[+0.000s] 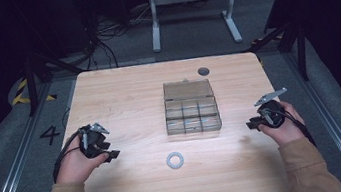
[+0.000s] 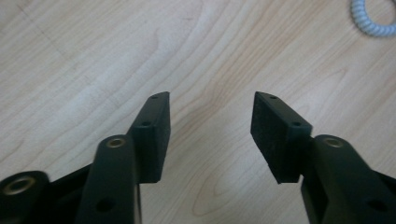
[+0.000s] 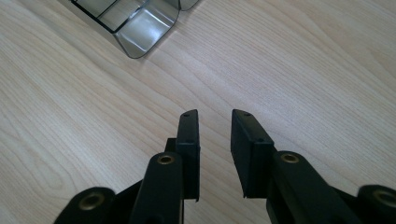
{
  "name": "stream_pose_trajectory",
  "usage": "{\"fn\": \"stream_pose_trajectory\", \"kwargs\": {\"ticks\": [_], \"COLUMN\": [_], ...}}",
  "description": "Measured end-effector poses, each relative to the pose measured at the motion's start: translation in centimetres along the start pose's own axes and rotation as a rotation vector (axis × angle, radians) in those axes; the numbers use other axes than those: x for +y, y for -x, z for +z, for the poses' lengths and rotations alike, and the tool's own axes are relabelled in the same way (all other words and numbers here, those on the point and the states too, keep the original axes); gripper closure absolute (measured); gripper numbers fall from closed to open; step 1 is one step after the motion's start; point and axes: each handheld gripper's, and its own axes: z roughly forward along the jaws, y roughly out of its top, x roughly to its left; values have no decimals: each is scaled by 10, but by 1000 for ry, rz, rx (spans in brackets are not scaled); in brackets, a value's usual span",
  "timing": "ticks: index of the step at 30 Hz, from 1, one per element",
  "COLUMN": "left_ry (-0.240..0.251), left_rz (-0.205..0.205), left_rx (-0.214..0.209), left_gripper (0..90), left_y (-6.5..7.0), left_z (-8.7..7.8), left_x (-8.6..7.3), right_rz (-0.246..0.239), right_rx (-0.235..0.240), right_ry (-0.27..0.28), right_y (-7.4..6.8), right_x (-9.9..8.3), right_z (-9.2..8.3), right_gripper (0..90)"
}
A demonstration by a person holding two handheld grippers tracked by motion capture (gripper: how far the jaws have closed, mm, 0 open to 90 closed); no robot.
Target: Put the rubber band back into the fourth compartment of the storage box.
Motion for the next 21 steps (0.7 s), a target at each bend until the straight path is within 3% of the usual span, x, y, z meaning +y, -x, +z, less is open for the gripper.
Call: {"fn": "stream_pose_trajectory", "kwargs": {"ticks": [3,5,8,11,15,21], "left_ry": [26,32,37,37,39,35], "left_rz": [-10,4,33,37,25,66], "left_rx": [-14,-24,-52,-108,-120,-133], "left_gripper": [444,425,459,539,543,522], "left_y": [3,7,13,17,20,30], "left_z": [-3,-5,-6,-7,-7,-7], "left_x": [2,4,8,13,18,23], "right_rz": [-4,-4,-5,-3,1,4], "right_rx": [0,3,1,4,5,8], "right_ry": [8,12,11,10,22,30], "right_y": [-2,-3,-3,-3,-3,-4], "right_x": [1,1,0,-1,-1,-2], "right_z": [0,0,1,2,0,-1], "right_gripper": [741,742,741,737,731,723]}}
